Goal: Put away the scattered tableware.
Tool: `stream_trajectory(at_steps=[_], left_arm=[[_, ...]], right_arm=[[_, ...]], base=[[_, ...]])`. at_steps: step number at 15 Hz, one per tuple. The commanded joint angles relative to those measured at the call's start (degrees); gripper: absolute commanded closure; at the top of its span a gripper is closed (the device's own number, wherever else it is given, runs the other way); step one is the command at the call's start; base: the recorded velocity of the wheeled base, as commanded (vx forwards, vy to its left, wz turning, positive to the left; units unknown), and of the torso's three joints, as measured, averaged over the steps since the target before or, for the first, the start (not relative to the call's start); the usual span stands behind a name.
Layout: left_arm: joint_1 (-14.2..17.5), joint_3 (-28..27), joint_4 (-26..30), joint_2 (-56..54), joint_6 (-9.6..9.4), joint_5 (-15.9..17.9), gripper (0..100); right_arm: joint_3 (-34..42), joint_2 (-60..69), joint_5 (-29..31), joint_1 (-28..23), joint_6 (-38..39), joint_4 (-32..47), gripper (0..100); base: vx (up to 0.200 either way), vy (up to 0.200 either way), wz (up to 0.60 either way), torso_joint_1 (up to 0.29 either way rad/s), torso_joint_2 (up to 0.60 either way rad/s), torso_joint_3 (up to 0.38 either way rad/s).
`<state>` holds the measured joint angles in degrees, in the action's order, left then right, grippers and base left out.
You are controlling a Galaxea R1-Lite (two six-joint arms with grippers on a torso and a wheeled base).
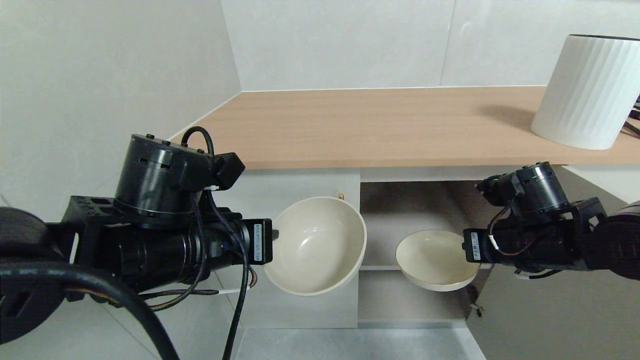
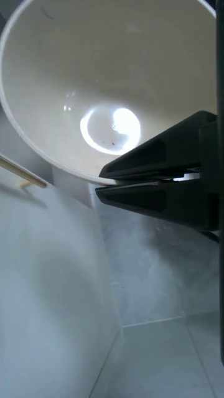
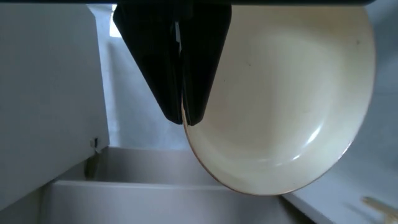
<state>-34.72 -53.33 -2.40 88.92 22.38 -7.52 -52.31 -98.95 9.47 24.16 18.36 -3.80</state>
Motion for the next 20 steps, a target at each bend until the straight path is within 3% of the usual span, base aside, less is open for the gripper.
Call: stream_trajectory(at_steps=[1,6,14,18,20], left_arm=[[0.0,0.0,-0.1,0.3,-0.06,0.0,100],[-0.1,0.1,-0.1,0.4,-0.06,0.0,100],[-0.1,0.2,-0.1,0.6,-0.06,0.0,100],[-0.3,0.2,-0.1,1.3,-0.06,0.0,100],[-0.3,0.2,-0.1,1.3,-0.06,0.0,100]], right_arm=[[0.6,-1.9,0.0,0.0,0.0,-0.6,100],[0.9,-7.0,3.0,0.0,0.0,-4.0,100],[-0.2,-18.8,3.4,-0.9,0.1,-11.8,100],[-3.1,-31.6,7.8,-4.0,0.5,-32.1,100],[-5.3,-35.4,9.6,-5.6,0.3,-36.0,100]], base=[[0.0,0.0,0.0,-0.124,0.44,0.31],[0.0,0.0,0.0,-0.081,0.36,0.271],[0.0,0.0,0.0,-0.005,0.02,0.011],[0.0,0.0,0.0,0.0,0.0,0.0],[0.0,0.0,0.0,0.0,0.0,0.0]])
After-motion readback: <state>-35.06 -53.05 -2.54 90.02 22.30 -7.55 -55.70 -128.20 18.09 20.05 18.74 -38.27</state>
